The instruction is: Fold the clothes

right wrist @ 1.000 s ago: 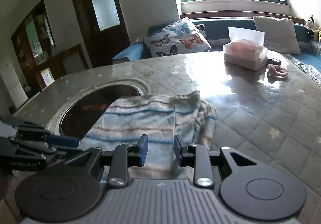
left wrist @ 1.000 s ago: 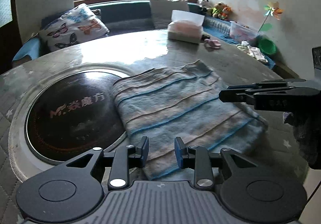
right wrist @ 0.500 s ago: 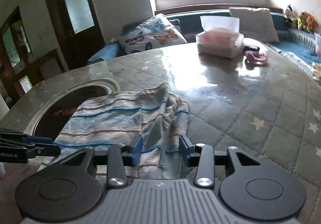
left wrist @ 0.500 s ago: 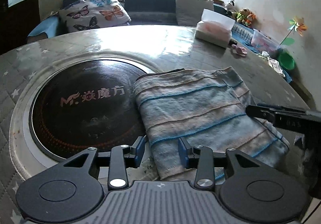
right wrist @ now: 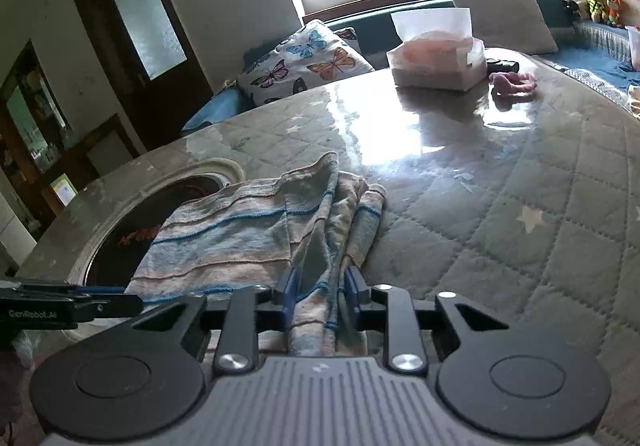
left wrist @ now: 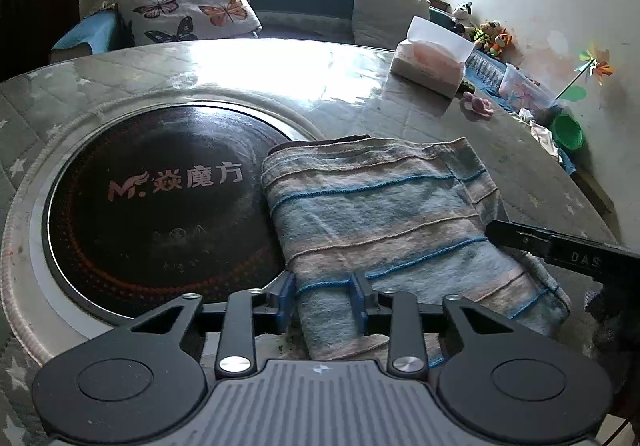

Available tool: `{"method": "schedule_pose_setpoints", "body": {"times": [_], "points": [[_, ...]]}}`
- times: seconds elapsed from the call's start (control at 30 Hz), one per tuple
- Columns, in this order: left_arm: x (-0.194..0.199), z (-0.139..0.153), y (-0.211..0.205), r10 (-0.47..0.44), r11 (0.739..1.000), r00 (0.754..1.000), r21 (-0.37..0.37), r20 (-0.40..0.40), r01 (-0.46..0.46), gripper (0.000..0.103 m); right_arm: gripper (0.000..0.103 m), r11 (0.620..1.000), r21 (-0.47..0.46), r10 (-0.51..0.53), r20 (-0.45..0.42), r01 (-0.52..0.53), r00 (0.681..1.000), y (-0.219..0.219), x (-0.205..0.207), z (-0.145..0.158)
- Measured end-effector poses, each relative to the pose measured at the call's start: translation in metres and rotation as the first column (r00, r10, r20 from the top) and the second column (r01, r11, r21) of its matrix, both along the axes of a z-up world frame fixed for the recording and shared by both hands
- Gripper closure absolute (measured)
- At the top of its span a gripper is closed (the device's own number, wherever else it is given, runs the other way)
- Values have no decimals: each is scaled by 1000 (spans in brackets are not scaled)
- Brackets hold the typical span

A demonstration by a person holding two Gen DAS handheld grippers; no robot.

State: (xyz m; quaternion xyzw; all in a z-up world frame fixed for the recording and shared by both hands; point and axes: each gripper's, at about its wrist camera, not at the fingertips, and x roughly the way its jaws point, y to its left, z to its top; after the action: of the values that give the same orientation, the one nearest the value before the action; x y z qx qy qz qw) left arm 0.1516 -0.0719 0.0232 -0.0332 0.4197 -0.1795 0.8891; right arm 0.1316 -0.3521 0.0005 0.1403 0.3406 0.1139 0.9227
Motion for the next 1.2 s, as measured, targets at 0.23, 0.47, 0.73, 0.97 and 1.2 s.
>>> {"method": "schedule_pose_setpoints", "body": {"times": [0.23,0.47,0.73,0.97,1.2], "points": [[-11,5,0,-46,999,999,-12,-1,46,92,91,1000,20,1,-14,-1,1000,-9,-15,5],[-33,6,-5,-97,995,995,-21,-14,97,88,90,1000,30,-6,-38,7,999,-25,-50,7],[-28,6,-4,-66,998,998,-17,-16,66,63,75,996,68,-47,-51,50,998,-35,-50,3],[-28,1,-9,-79,996,997,-38,-21,78,92,84,995,85,-38,-60,43,997,-27,-50,-1],[-46,14,9,-44,998,999,-40,29,46,94,91,996,94,6,-58,-1,998,-15,-51,9]]}}
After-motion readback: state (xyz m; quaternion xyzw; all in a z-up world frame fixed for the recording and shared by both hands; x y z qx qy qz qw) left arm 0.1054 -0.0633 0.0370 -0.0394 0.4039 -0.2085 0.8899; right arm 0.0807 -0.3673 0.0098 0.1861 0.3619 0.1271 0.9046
